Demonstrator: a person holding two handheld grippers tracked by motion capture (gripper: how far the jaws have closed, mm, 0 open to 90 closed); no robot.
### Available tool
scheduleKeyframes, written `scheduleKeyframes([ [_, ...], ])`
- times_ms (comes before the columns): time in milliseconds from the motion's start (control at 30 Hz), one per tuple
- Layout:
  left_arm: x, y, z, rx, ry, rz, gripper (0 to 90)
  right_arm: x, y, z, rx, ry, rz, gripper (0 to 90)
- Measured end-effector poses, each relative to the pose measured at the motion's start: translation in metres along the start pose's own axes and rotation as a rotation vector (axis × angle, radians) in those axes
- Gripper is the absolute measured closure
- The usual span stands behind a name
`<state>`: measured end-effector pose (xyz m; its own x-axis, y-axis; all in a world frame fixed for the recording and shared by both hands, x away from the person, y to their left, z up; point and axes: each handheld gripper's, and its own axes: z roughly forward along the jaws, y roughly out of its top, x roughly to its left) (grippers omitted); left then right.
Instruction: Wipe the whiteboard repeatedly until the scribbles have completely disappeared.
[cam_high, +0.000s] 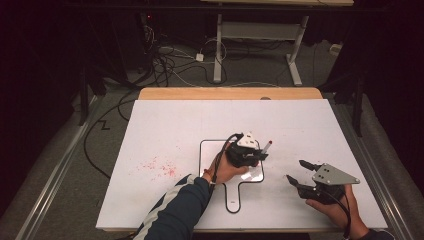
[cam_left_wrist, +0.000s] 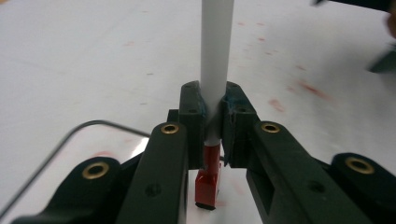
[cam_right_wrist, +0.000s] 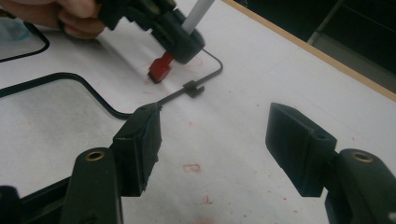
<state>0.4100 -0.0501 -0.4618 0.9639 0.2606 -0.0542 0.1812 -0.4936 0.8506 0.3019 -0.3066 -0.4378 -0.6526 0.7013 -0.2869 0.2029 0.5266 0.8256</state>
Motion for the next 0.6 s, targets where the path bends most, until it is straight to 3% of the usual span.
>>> scheduleKeyframes([
  [100,-0.013,-0.001,0.000,0.010,-0.023,0.045,78.7,0.000,0.000,-0.002,-0.002,-0.005,0.000,36.7],
  [200,-0.012,-0.002,-0.004,0.020,0.001,0.058,78.6,0.000,0.000,-0.002,-0.001,-0.009,0.001,36.7],
  [267,-0.001,-0.004,-0.007,0.011,0.041,0.036,78.7,0.001,0.000,-0.002,0.002,-0.009,-0.001,36.8],
  [333,0.012,-0.004,-0.008,0.002,0.061,-0.008,78.7,0.002,0.001,-0.001,0.006,-0.005,-0.002,36.7],
  [400,0.019,-0.002,-0.005,0.001,0.075,-0.025,78.6,0.003,0.001,0.001,0.007,-0.004,-0.006,36.7],
  [500,0.019,0.001,-0.001,0.002,0.065,-0.026,78.7,0.002,0.001,0.001,0.005,-0.001,-0.009,36.7],
  [600,0.011,0.001,0.002,0.001,0.016,-0.030,78.7,0.001,0.001,0.002,0.004,0.000,-0.003,36.7],
])
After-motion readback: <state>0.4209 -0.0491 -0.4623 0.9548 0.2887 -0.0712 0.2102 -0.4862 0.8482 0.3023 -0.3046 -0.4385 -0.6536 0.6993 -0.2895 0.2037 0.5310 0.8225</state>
